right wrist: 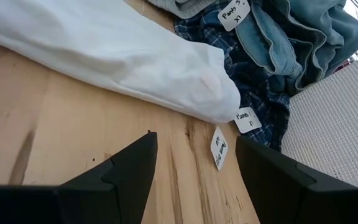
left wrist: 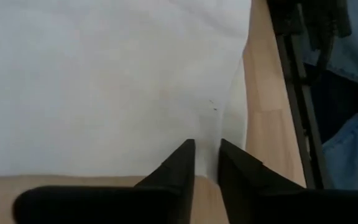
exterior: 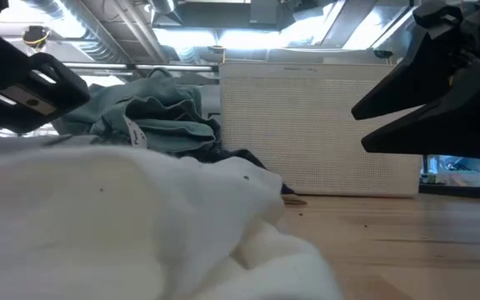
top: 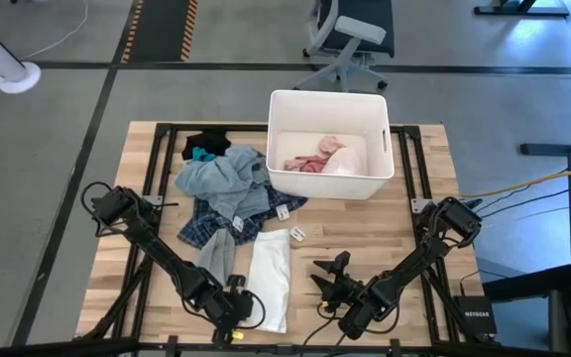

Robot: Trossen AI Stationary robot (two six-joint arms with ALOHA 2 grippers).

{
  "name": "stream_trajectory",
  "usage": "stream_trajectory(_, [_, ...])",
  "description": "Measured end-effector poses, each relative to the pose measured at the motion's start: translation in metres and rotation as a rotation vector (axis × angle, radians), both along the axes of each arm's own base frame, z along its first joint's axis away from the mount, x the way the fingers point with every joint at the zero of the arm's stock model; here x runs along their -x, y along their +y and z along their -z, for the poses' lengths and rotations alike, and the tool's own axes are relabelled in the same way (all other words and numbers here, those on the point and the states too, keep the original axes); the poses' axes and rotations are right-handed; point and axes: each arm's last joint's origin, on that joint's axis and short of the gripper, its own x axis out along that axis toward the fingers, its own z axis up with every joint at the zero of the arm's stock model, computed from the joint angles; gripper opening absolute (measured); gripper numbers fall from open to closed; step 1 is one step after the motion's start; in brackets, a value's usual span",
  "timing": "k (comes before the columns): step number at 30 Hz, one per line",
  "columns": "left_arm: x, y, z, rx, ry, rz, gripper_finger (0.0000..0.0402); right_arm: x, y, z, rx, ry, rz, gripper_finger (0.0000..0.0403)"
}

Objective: Sort clothes
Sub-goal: Put the white boxer into the white laundry bin

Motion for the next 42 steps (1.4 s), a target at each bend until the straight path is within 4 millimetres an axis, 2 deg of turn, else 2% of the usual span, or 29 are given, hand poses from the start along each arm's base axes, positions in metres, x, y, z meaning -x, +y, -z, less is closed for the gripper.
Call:
stream_trajectory(5, [0.000,0.000,0.000,0.018,0.016,-0.010,0.0116,0.000,0.000,0.000,-0.002,0.002,-0.001,0.0238])
stream_trajectory(9, [0.002,0.000,0.000,0.090,0.096,0.029,0.0156,0.000,0.000,0.000,-0.012,0.013,-0.008,0.0238])
stream_trajectory(12, [0.004,0.004,-0.009,0.185,0.211,0.094,0.0173,0.000,0.001,0.000,-0.013,0.013,-0.009,0.0238])
stream_trajectory(15, [0.010,0.012,-0.027,0.213,0.291,0.076,0.0177,0.000,0.001,0.001,-0.016,0.017,-0.012,0.0238])
stream_trajectory(17, [0.014,0.018,-0.038,0.179,0.265,0.068,0.0177,0.000,0.001,0.001,-0.016,0.017,-0.012,0.0238])
stream_trajectory(21, [0.018,0.021,-0.055,-0.015,0.031,0.065,0.0178,0.000,0.001,0.001,0.001,0.028,-0.021,0.0238])
stream_trajectory(24, [0.018,0.024,-0.050,-0.178,-0.085,0.064,0.0178,-0.001,-0.001,0.001,0.058,0.063,-0.047,0.0238])
stream_trajectory(31, [0.016,0.040,-0.024,-0.388,-0.245,-0.009,0.0178,-0.015,-0.017,0.002,0.270,0.242,-0.151,0.0238])
stream_trajectory(36, [0.021,0.049,-0.004,-0.378,-0.294,-0.046,0.0178,-0.034,-0.031,0.006,0.287,0.507,-0.505,0.0238])
stream_trajectory(38, [0.023,0.055,0.004,-0.361,-0.299,-0.077,0.0178,-0.043,-0.035,0.004,0.315,0.521,-0.607,0.0238])
stream_trajectory(42, [0.027,0.066,0.017,-0.310,-0.316,-0.145,0.0178,-0.058,-0.043,-0.001,0.411,0.501,-0.698,0.0238])
